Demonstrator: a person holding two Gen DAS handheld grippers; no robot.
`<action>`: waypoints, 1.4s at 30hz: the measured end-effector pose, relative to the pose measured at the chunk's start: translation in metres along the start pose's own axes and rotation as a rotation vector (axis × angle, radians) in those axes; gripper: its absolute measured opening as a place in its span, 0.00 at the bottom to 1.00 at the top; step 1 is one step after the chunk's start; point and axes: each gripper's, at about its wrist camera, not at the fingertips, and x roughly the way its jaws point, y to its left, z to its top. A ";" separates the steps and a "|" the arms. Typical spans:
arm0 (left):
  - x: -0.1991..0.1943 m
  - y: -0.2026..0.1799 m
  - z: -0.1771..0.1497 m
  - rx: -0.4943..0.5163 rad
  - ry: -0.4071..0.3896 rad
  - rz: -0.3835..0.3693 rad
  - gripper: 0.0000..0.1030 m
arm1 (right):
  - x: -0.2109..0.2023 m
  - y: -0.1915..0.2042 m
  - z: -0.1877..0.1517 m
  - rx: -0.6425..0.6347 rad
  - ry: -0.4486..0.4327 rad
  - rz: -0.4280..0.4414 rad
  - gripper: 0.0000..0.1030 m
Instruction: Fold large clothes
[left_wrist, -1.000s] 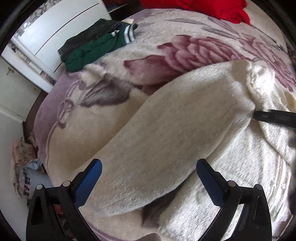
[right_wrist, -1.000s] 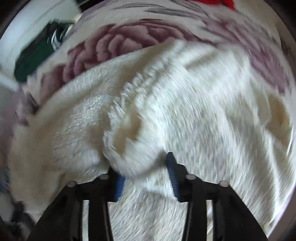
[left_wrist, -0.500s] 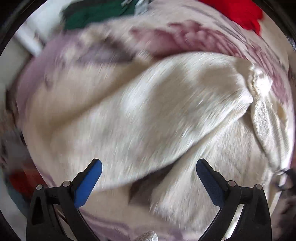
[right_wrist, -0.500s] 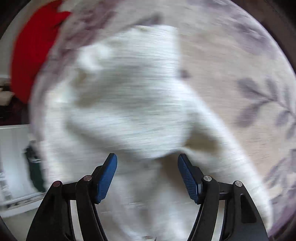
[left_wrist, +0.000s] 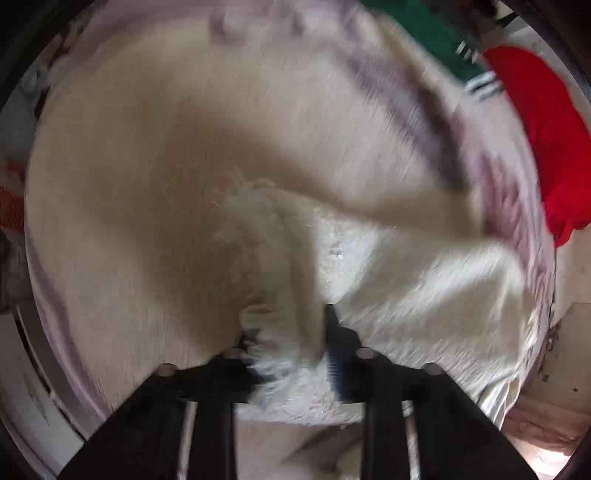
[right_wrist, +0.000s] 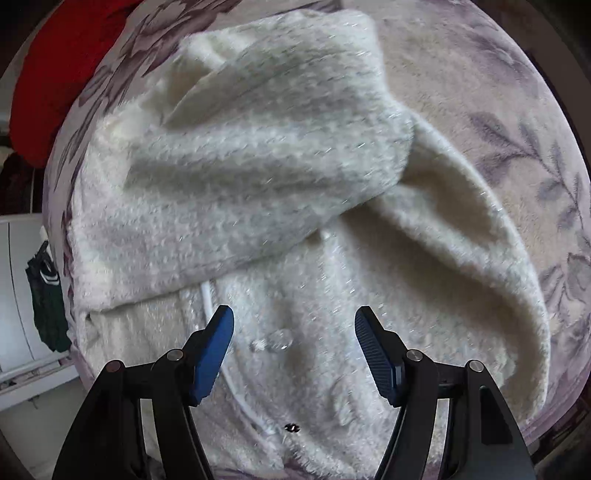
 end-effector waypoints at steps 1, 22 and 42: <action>-0.015 -0.009 0.011 0.036 -0.074 0.008 0.18 | 0.006 0.021 -0.007 -0.028 0.014 -0.005 0.68; -0.018 0.024 0.127 -0.051 -0.040 -0.128 0.57 | 0.060 0.267 0.005 -0.171 -0.087 0.163 0.68; -0.029 -0.063 0.188 0.350 -0.122 -0.090 0.10 | 0.097 0.307 0.024 -0.205 -0.025 0.095 0.68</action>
